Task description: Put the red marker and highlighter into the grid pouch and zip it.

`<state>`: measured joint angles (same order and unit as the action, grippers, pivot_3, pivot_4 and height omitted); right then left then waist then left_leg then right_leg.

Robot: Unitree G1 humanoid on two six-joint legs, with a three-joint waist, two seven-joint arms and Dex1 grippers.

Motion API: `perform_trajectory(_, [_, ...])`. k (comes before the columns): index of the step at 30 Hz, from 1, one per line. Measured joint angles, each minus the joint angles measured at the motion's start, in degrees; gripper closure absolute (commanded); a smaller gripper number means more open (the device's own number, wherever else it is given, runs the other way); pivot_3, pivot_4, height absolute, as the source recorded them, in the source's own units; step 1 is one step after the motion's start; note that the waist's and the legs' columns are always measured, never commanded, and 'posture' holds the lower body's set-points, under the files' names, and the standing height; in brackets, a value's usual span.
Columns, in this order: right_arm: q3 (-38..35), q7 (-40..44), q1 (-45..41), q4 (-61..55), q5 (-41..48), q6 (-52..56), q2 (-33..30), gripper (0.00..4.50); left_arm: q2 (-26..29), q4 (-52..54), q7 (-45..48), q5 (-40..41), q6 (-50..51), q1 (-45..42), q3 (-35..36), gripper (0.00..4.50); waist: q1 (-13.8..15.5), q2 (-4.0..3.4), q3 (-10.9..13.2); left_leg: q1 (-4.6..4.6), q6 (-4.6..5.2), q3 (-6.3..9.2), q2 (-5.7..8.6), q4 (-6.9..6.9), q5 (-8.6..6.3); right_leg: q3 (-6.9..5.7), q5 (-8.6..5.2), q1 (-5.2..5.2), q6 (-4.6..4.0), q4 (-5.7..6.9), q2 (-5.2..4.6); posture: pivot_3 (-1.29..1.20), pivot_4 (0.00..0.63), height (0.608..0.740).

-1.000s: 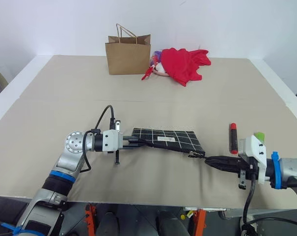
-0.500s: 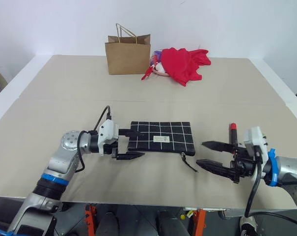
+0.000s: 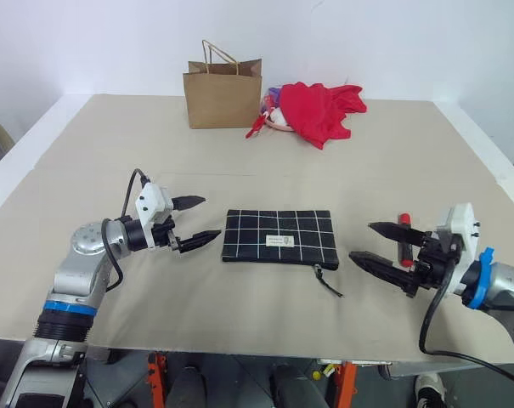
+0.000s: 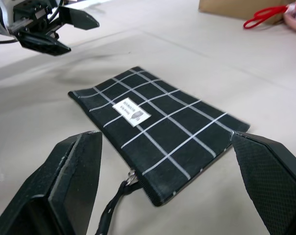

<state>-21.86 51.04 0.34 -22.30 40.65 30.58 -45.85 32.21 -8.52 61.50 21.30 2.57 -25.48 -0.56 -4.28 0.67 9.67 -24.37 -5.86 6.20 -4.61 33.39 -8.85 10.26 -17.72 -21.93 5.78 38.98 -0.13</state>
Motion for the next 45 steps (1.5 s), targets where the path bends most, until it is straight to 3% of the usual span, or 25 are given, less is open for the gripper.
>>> perform_trajectory(2, [1.84,-1.47,-1.85,0.95,-1.78,-1.43,1.93,0.00,-0.23,-0.75,1.01,-1.01,-2.54,-0.06,-0.65,0.07,-0.15,0.00,0.00,0.01,0.00,0.00,0.00,0.00,0.00,0.00,0.01,0.00,-0.01,0.00,0.00,0.00,0.150,0.740])
perform_trajectory(5, [6.68,-4.20,-5.83,2.28,-4.23,-2.51,6.57,1.02,-0.32,-2.20,3.29,-2.26,-5.57,-0.03,-1.90,0.00,-0.31,-0.02,0.03,0.05,0.00,0.00,-0.02,0.00,0.01,0.00,0.04,-0.01,-0.03,0.01,0.02,0.00,0.150,0.740])
perform_trajectory(9, [14.29,-7.98,-10.36,4.65,-8.54,-3.74,12.83,2.79,-0.41,-4.12,6.05,-2.71,-7.76,-0.21,-2.44,0.00,-0.28,-0.04,0.06,0.01,-0.02,0.00,-0.01,0.00,0.01,0.00,0.03,-0.02,-0.02,0.01,0.01,0.00,0.150,0.740])
perform_trajectory(10, [15.67,-8.82,-10.96,5.50,-9.78,-4.10,13.91,3.62,-0.40,-4.64,6.76,-2.92,-8.44,-0.23,-2.56,0.00,-0.15,-0.04,0.06,-0.02,-0.02,0.00,-0.01,-0.03,0.01,0.00,0.00,-0.03,-0.01,0.01,0.01,0.00,0.150,0.740])
perform_trajectory(12, [17.06,-9.58,-11.54,6.64,-11.40,-4.57,14.75,4.35,-0.35,-5.04,7.74,-3.33,-9.38,-0.23,-2.87,0.00,0.14,-0.04,0.06,-0.06,-0.02,0.00,-0.01,-0.05,0.01,-0.03,-0.03,-0.06,-0.01,0.00,0.00,0.00,0.150,0.740])
perform_trajectory(17, [21.39,-11.05,-10.30,8.88,-14.86,-5.07,17.40,4.44,-0.33,-5.26,11.42,-4.48,-12.63,-0.23,-5.05,0.00,0.13,-0.06,0.08,-0.07,-0.01,0.00,-0.02,-0.12,0.00,-0.10,-0.07,-0.09,-0.07,0.01,0.00,0.00,0.150,0.740])
perform_trajectory(29, [23.21,-12.30,-7.81,10.30,-18.47,-6.65,18.47,4.44,-0.61,-5.14,12.73,-4.85,-14.32,-0.22,-6.16,0.00,-0.04,-0.05,0.07,-0.04,-0.01,0.00,-0.03,-0.03,0.01,-0.10,-0.02,-0.04,-0.07,0.02,0.00,0.00,0.150,0.740])
perform_trajectory(39, [23.06,-12.53,-7.65,10.81,-18.89,-7.48,18.71,4.44,-1.92,-19.93,14.93,-14.04,-41.14,-6.26,-9.58,0.00,-0.02,-0.04,0.07,-0.03,-0.01,0.00,-0.02,-0.02,0.01,-0.10,-0.02,-0.01,-0.06,0.02,0.00,0.00,0.150,0.740])
perform_trajectory(45, [23.03,-12.44,-7.44,10.71,-18.92,-7.74,18.65,4.44,-4.18,-26.58,13.71,-16.02,-48.10,-9.55,-10.96,0.00,-0.03,-0.04,0.07,-0.03,-0.01,0.01,-0.02,-0.03,0.01,-0.10,-0.02,-0.01,-0.05,0.02,0.00,0.00,0.150,0.740])
